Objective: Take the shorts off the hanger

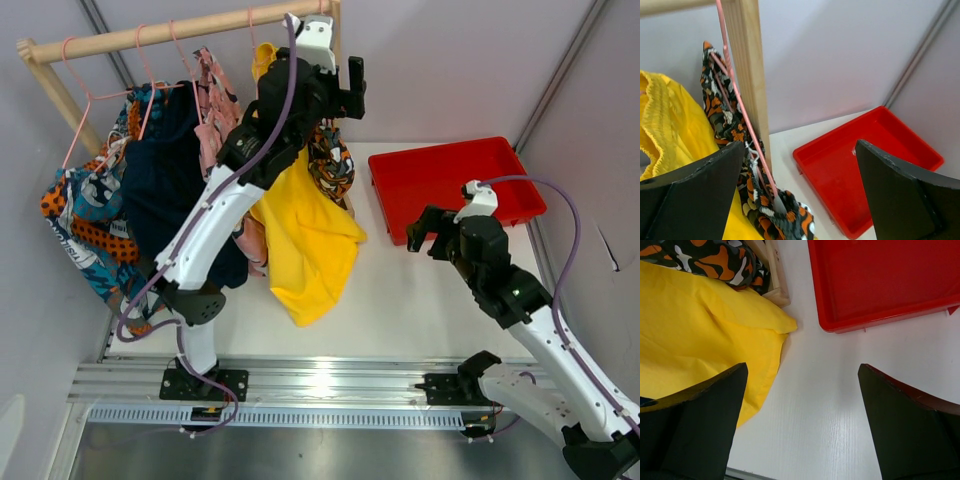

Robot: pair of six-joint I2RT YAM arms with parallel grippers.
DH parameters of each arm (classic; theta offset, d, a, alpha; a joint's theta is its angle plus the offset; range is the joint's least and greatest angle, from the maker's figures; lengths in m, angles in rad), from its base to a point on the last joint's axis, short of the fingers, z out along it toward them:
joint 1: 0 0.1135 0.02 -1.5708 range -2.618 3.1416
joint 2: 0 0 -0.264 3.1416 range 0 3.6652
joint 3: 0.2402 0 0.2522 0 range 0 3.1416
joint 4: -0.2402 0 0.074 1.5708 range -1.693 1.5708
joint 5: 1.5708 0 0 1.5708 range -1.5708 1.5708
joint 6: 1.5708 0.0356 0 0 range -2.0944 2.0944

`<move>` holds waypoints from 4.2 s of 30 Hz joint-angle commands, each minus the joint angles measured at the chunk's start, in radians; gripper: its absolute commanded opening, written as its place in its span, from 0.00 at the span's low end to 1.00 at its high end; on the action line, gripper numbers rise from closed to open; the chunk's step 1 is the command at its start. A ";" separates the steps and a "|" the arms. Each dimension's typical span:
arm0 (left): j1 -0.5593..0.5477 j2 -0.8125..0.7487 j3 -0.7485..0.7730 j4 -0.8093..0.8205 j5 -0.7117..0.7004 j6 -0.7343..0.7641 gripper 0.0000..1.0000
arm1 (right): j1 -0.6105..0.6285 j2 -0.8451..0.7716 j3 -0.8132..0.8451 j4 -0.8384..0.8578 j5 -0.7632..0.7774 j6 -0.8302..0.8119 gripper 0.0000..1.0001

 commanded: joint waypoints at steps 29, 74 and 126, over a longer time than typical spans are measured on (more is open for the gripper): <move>0.114 0.035 0.049 -0.055 -0.042 0.007 0.00 | -0.001 -0.079 -0.023 -0.075 0.063 0.023 1.00; 0.110 -0.794 -0.387 -0.305 0.886 -0.082 0.00 | 0.010 0.108 0.457 0.307 -0.531 -0.172 0.99; 0.111 -0.664 -0.648 -0.092 0.079 -0.102 0.00 | -0.203 0.044 0.283 0.223 -0.842 -0.126 0.00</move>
